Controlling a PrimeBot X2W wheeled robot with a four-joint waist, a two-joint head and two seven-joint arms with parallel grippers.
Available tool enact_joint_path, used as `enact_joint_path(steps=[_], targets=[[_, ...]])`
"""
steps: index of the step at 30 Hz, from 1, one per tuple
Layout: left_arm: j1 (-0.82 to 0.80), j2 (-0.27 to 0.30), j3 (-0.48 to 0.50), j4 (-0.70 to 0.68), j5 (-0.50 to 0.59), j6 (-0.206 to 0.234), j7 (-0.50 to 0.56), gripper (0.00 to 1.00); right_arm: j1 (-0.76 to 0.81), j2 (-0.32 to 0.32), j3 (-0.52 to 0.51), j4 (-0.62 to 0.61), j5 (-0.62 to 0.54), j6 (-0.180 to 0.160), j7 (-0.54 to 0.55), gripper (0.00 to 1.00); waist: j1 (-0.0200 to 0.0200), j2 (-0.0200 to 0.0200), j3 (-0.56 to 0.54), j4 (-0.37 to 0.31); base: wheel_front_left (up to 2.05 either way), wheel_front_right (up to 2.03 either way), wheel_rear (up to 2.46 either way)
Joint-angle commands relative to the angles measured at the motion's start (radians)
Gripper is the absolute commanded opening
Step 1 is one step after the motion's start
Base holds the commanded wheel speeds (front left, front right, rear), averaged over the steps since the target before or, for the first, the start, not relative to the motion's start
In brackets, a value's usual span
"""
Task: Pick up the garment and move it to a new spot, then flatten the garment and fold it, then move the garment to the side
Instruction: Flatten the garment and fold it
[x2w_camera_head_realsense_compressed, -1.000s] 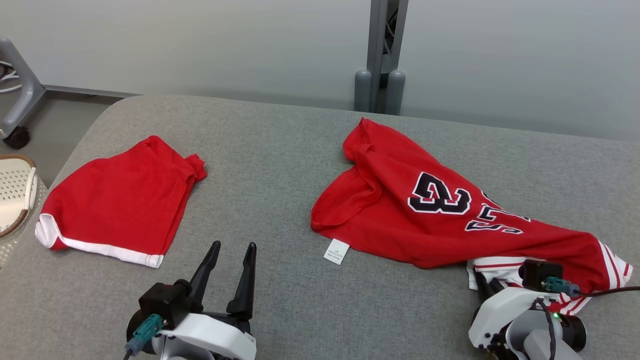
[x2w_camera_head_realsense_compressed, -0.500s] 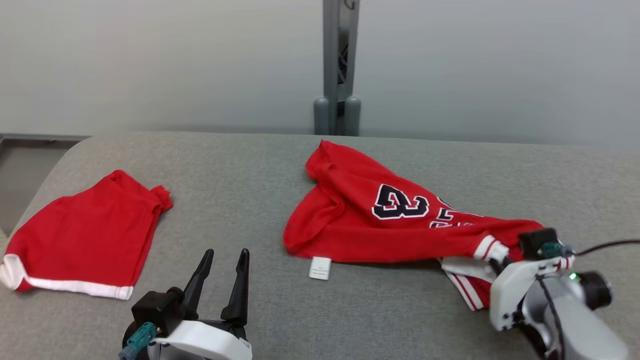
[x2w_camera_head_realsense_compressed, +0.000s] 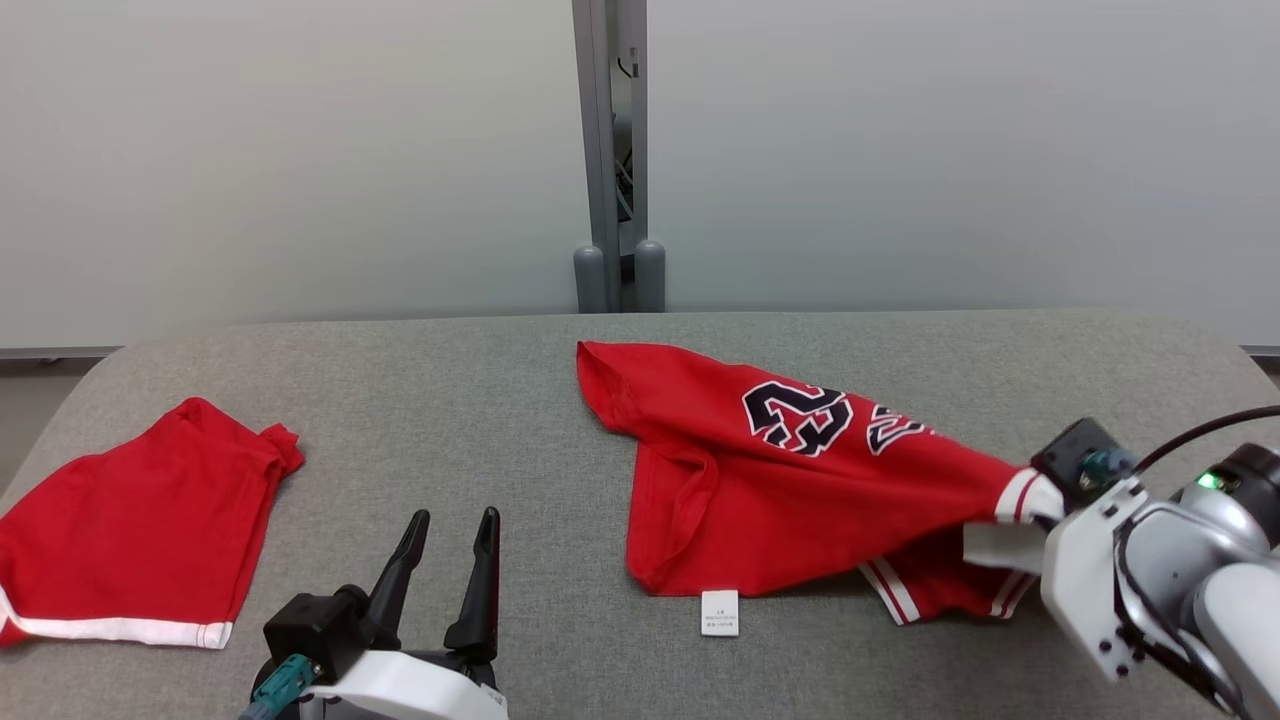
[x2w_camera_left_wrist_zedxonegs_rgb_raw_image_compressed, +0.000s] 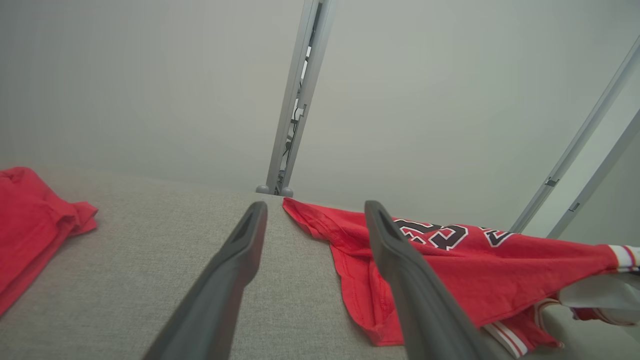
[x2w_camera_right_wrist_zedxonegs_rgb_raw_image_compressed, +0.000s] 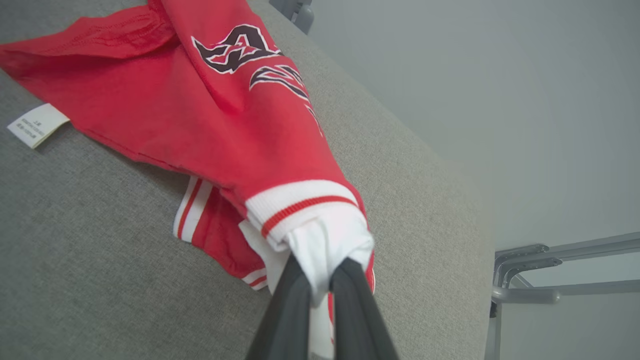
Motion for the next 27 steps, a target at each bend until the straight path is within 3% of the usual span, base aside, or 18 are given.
enact_joint_path(steps=[1, 6, 10, 11, 12, 13, 19, 27], targets=[[0.001, 0.005, 0.001, -0.003, -0.005, 0.004, -0.003, 1.0, 0.023, -0.013, 0.013, -0.032, 0.017, 0.0, 0.032, 0.0, 0.0, 0.0, -0.001, 0.001, 0.0, 0.0, 0.0], [-0.009, 0.005, -0.005, 0.0, 0.0, -0.003, -0.003, 1.0, 0.088, -0.065, 0.104, -0.162, 0.088, -0.001, 0.181, 0.0, 0.0, 0.0, 0.003, 0.014, 0.0, 0.0, 0.0], [-0.017, 0.005, -0.007, 0.008, 0.012, -0.009, -0.003, 1.0, 0.106, -0.04, 0.187, -0.153, 0.13, -0.001, 0.214, 0.0, 0.0, 0.0, 0.012, 0.031, 0.0, 0.0, 0.0], [-0.02, 0.005, -0.006, 0.01, 0.013, -0.01, -0.003, 1.0, 0.106, -0.026, 0.203, -0.138, 0.144, -0.001, 0.205, 0.18, 0.0, 0.0, 0.014, 0.035, 0.0, 0.0, 0.0], [-0.022, 0.005, -0.006, 0.011, 0.015, -0.011, -0.003, 1.0, 0.102, -0.009, 0.216, -0.122, 0.153, 0.0, 0.191, 0.8, 0.0, 0.0, 0.017, 0.039, 0.0, 0.0, 0.0], [-0.023, 0.005, -0.005, 0.013, 0.017, -0.013, -0.003, 1.0, 0.097, 0.006, 0.227, -0.098, 0.159, -0.001, 0.179, 1.0, 0.0, 0.0, 0.019, 0.043, 0.0, 0.0, 0.0], [-0.019, 0.005, 0.0, 0.019, 0.022, -0.015, -0.003, 1.0, 0.069, 0.085, 0.26, 0.031, 0.186, -0.001, 0.11, 1.0, 0.0, 0.0, 0.023, 0.054, 0.0, 0.0, 0.0], [-0.006, 0.005, 0.013, 0.011, 0.018, -0.007, -0.003, 1.0, 0.079, 0.118, 0.134, 0.055, 0.244, -0.001, 0.052, 1.0, 0.0, 0.0, 0.017, 0.021, 0.0, 0.0, 0.0]])
